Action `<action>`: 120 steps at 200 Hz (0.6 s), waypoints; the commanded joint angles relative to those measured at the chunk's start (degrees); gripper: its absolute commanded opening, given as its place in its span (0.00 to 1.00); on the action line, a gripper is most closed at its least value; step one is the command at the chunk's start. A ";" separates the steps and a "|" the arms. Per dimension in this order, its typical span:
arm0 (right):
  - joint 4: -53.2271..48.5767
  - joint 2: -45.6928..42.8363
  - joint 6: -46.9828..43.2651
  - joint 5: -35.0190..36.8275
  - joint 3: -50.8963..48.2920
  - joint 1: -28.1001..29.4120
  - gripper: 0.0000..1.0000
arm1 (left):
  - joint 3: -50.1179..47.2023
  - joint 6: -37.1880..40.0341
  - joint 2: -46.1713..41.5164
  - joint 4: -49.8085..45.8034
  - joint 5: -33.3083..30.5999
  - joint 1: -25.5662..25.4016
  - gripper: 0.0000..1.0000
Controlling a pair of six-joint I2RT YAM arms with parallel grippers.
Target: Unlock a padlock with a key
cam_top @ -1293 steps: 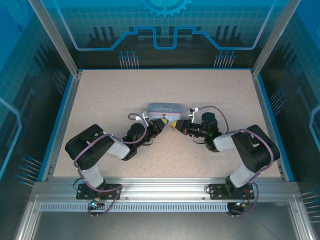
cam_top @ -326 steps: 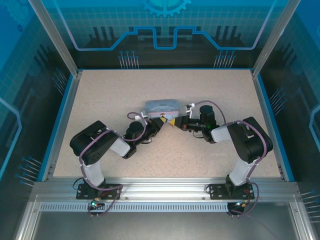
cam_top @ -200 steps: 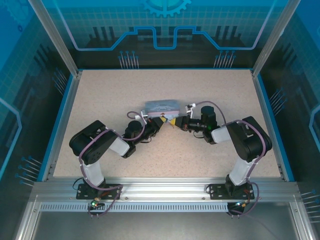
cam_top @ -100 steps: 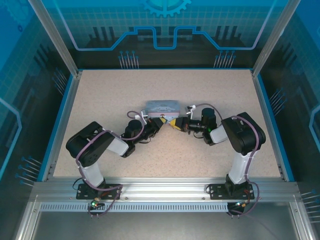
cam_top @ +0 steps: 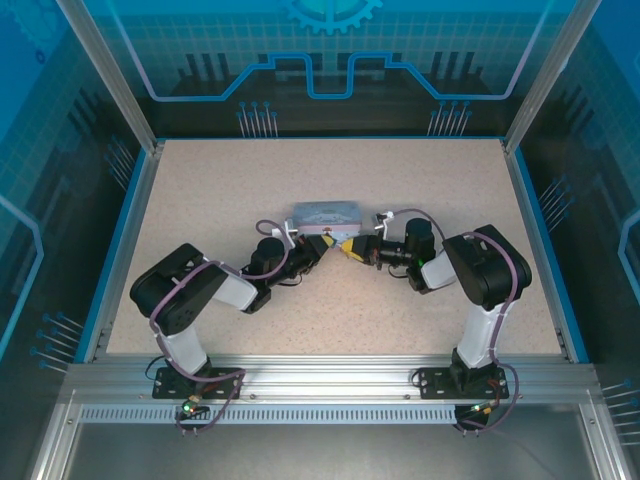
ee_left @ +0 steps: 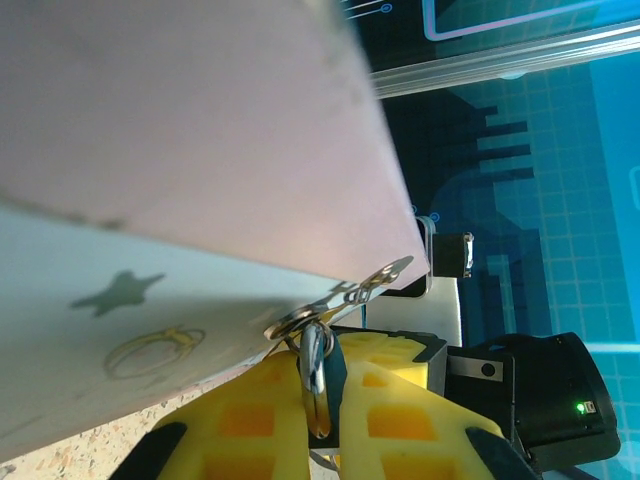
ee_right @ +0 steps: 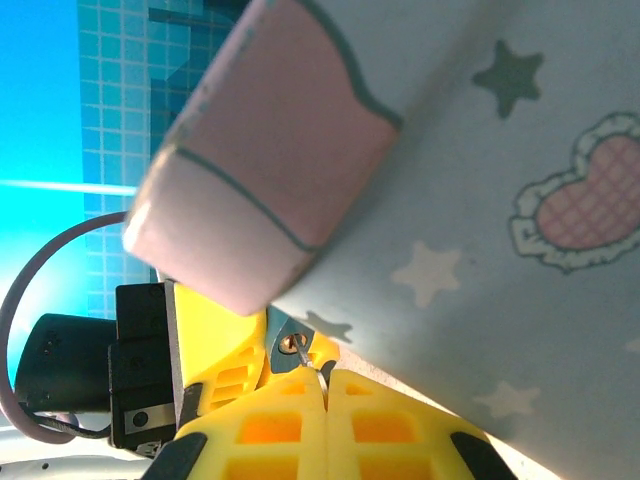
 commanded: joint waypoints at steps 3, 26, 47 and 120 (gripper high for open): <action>4.83 0.62 0.27 0.32 1.16 1.10 0.00 | 2.95 1.22 -1.78 1.56 12.12 -3.08 0.00; 4.74 0.91 0.37 1.32 1.58 1.61 0.00 | 3.22 1.26 -1.85 1.53 12.30 -3.17 0.00; 5.74 1.30 0.46 3.00 1.59 2.15 0.00 | 3.57 1.61 -1.83 1.06 12.42 -3.33 0.00; 4.87 1.09 1.14 5.40 4.99 5.20 0.00 | 4.09 2.96 0.20 1.33 12.38 -3.65 0.00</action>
